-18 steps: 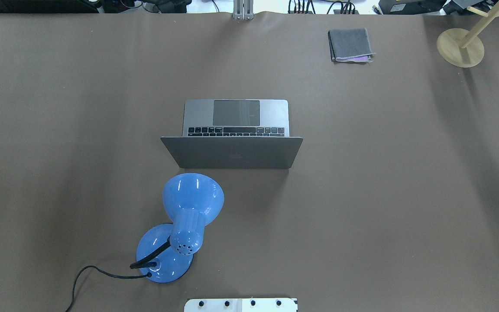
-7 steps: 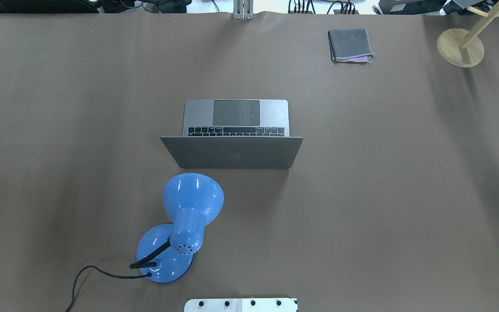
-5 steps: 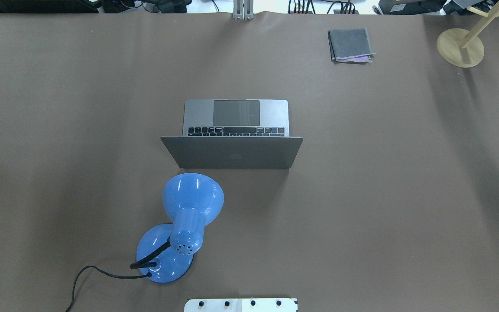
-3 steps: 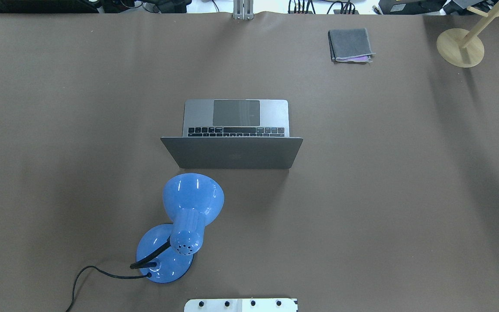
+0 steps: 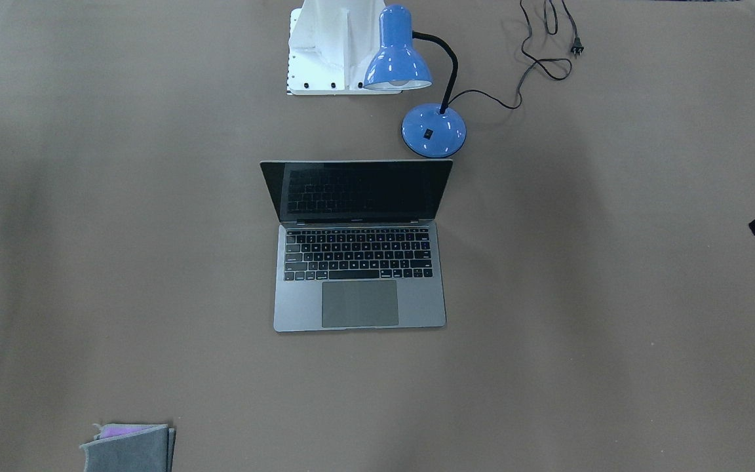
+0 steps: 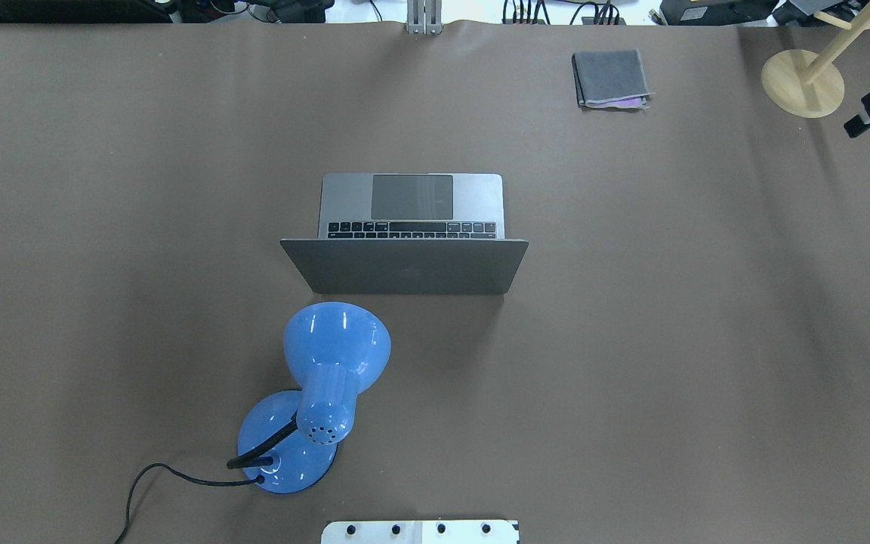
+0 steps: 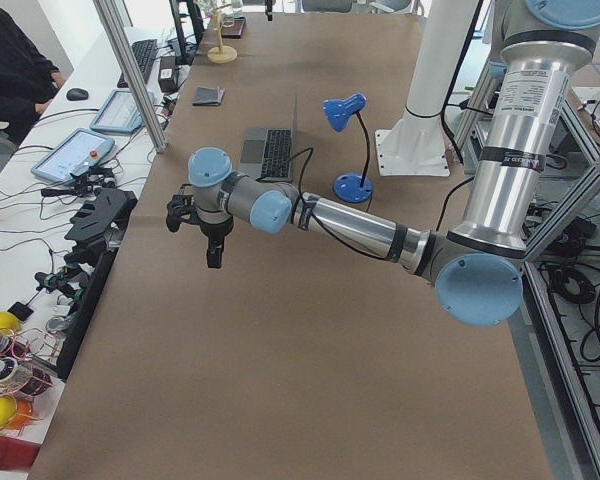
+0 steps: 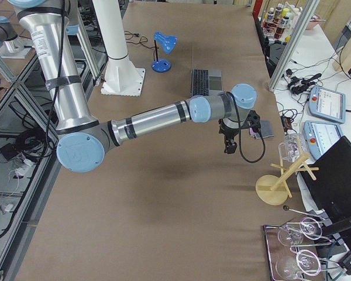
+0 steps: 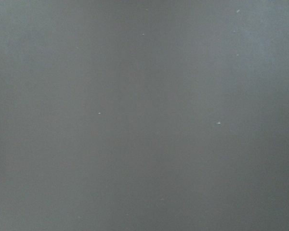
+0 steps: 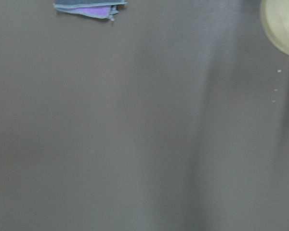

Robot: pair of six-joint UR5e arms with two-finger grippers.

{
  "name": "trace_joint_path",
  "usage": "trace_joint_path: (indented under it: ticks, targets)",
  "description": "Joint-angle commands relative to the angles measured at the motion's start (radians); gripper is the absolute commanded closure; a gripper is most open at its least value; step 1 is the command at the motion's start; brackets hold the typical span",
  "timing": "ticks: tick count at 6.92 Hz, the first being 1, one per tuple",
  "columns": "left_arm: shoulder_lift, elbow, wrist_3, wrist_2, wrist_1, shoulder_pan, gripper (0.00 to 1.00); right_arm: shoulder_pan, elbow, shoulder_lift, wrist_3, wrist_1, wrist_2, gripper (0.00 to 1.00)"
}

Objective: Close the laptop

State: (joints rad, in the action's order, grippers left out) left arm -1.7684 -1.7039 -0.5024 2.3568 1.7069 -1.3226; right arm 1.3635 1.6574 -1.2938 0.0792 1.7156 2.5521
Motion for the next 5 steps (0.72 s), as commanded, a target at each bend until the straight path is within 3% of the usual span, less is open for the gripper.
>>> trace_joint_path:
  ticks: [1,4,5]
  targets:
    - [-0.009,-0.078,-0.131,0.057,0.002,0.135,0.01,-0.079,0.063,-0.016,0.113,-0.002,0.074,0.00]
    - [-0.029,-0.129,-0.549,0.041,0.216,0.343,0.01,-0.248,0.281,-0.079,0.413,-0.004,0.043,0.00]
    - [-0.052,-0.135,-0.627,0.041,0.233,0.388,0.01,-0.318,0.324,-0.081,0.527,-0.022,0.008,0.00]
